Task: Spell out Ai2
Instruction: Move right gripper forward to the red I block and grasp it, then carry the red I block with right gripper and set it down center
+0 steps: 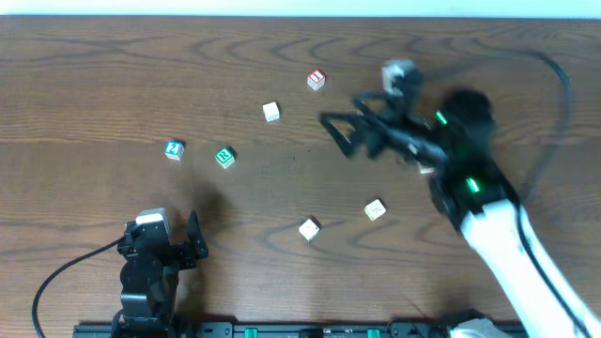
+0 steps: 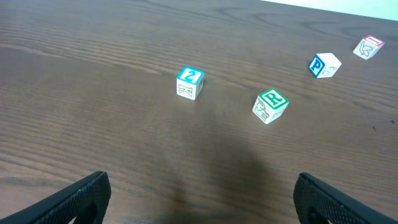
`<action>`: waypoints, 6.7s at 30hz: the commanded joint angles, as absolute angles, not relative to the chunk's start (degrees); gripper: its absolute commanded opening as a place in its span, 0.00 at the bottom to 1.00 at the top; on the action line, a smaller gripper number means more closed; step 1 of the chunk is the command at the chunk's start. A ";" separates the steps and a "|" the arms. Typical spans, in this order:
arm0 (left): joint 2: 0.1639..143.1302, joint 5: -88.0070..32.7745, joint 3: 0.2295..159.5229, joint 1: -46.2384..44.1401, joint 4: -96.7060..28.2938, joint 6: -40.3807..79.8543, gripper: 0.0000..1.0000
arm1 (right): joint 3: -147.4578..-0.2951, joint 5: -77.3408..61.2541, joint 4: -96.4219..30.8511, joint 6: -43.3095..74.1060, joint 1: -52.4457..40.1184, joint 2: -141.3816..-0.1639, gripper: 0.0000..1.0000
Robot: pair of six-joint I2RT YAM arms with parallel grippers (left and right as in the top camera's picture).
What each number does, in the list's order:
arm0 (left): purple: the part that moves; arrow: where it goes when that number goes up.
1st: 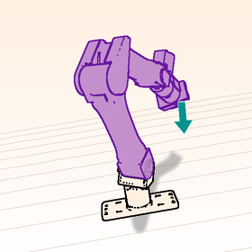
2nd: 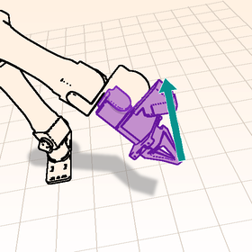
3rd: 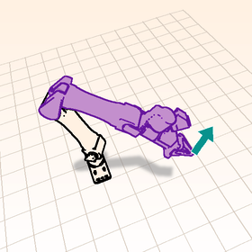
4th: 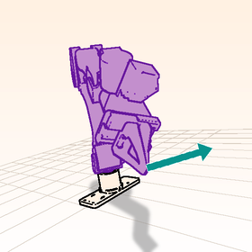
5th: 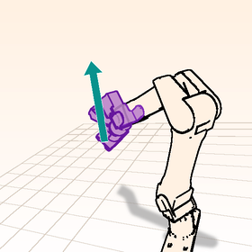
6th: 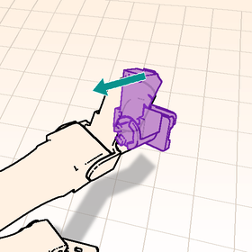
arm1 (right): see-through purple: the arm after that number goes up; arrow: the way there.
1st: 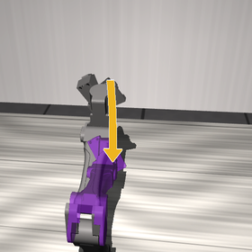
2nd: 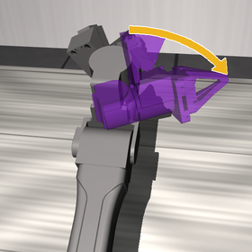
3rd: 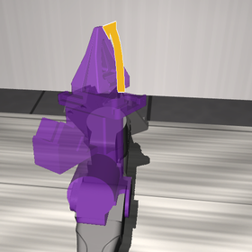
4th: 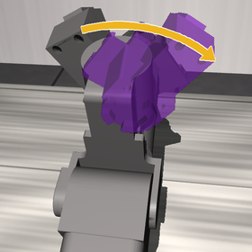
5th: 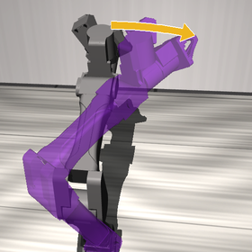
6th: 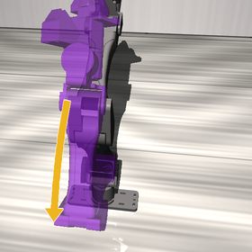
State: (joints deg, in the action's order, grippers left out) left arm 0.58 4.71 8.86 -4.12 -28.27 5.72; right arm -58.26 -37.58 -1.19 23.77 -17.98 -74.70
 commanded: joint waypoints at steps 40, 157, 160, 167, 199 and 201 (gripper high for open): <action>0.25 4.89 7.88 -3.77 -28.40 4.86 0.95 | -121.36 -9.93 -35.03 -15.46 -18.44 -140.75 0.99; 0.25 4.91 7.88 -3.77 -28.40 4.86 0.95 | -94.37 10.31 -45.98 29.80 -35.31 -126.63 0.01; 0.25 4.89 7.88 -3.77 -28.40 4.86 0.95 | -94.37 10.33 -45.25 30.50 -35.31 -126.63 0.01; 0.25 4.89 7.88 -3.77 -28.40 4.89 0.95 | -93.89 10.31 -44.56 30.63 -35.29 -126.65 0.08; 0.25 4.89 7.88 -3.77 -28.40 4.89 0.96 | -93.82 11.62 -45.60 36.16 -35.05 -126.63 0.61; 0.25 4.89 7.88 -3.77 -28.40 4.89 0.95 | -94.80 12.03 -45.74 35.48 -34.46 -126.54 0.62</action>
